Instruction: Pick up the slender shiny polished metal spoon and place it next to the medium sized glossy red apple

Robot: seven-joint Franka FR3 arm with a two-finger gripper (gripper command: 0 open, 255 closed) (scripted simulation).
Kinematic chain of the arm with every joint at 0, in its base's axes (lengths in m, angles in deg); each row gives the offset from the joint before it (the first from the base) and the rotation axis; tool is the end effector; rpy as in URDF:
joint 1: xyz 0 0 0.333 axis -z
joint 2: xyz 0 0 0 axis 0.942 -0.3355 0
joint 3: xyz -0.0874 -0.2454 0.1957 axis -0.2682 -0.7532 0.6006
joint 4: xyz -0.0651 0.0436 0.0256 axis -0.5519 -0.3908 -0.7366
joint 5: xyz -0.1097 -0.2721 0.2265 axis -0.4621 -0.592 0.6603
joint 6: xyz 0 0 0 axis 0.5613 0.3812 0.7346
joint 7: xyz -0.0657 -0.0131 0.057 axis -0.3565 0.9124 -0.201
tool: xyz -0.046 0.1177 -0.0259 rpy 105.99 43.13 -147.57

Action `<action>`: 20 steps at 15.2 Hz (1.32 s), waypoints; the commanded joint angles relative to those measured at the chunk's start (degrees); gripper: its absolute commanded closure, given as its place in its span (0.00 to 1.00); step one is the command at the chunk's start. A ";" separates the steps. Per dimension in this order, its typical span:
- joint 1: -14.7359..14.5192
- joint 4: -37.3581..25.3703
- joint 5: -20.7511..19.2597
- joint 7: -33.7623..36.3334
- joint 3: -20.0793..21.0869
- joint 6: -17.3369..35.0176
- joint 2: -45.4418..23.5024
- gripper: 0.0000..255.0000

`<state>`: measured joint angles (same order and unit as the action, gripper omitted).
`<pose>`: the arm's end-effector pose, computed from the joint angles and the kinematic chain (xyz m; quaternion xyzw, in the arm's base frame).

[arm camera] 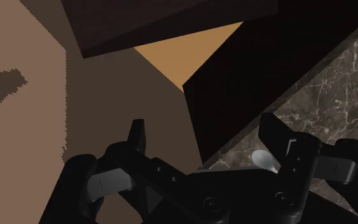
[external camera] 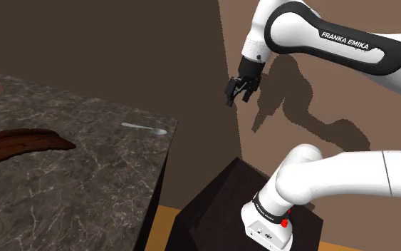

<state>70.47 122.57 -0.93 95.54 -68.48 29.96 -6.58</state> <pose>0.2674 -0.0125 0.5622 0.9954 -0.0945 -0.0129 0.0073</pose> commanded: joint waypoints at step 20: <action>-9.41 -2.40 7.34 -16.29 -1.87 37.48 -31.87 0.00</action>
<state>61.54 120.76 5.79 80.48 -70.25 65.61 -36.51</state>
